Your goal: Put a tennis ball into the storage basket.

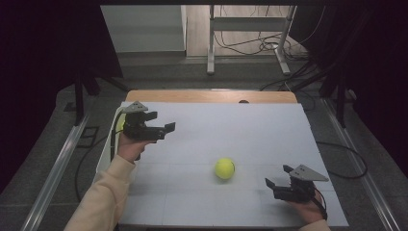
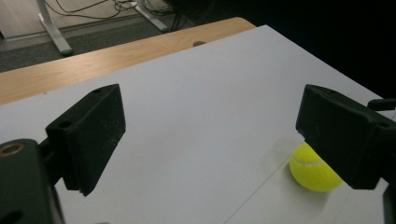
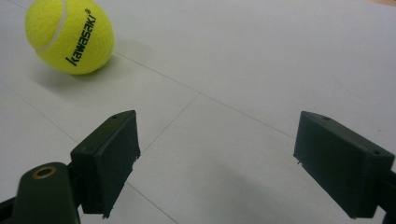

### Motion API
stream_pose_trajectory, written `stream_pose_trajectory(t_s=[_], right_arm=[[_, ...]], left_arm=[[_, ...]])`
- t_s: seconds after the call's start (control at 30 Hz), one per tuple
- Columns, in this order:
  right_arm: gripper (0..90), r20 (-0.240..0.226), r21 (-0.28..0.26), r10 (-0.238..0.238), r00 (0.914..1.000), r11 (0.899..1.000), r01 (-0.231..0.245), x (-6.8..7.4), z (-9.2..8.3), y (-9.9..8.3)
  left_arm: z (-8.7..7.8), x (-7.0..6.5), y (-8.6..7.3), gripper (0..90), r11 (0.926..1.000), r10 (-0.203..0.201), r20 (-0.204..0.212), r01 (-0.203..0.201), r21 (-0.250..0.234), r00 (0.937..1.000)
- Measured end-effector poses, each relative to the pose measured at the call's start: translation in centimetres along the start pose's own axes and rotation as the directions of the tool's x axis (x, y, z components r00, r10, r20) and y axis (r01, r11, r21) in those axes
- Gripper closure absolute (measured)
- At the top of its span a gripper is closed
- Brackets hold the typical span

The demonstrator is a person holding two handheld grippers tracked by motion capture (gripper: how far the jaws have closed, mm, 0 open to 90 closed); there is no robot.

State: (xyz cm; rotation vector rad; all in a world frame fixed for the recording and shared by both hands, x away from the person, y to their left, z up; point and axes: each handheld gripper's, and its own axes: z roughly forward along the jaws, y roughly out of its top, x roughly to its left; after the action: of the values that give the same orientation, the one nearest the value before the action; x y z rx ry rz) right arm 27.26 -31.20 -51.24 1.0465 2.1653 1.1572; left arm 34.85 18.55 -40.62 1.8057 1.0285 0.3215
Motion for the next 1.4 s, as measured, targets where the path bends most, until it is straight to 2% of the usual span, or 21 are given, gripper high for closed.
stream_pose_trajectory(t_s=[0.57, 0.8, 1.0, 1.4], right_arm=[[14.6, -0.001, -0.002, 0.011, 0.9999, 1.000, -0.011, -0.2, 0.2, 0.1], [14.6, 0.000, 0.000, 0.007, 1.0000, 1.000, -0.007, -0.1, 0.3, 0.1], [14.6, -0.002, 0.000, 0.006, 1.0000, 1.000, -0.006, -0.1, 0.3, 0.1], [14.6, -0.003, 0.003, 0.001, 1.0000, 1.000, -0.001, -0.1, 0.5, 0.2]], left_arm=[[0.9, -1.3, -0.5, 9.2, 0.9998, 0.012, 0.041, -0.013, 0.013, 0.9991], [1.3, -1.9, -0.8, 9.1, 0.9996, 0.023, 0.070, -0.025, 0.016, 0.9973], [1.6, -2.4, -1.1, 9.0, 0.9989, 0.039, 0.078, -0.041, 0.024, 0.9962], [2.6, -3.3, -1.9, 8.7, 0.9964, 0.056, 0.097, -0.062, 0.059, 0.9937]])
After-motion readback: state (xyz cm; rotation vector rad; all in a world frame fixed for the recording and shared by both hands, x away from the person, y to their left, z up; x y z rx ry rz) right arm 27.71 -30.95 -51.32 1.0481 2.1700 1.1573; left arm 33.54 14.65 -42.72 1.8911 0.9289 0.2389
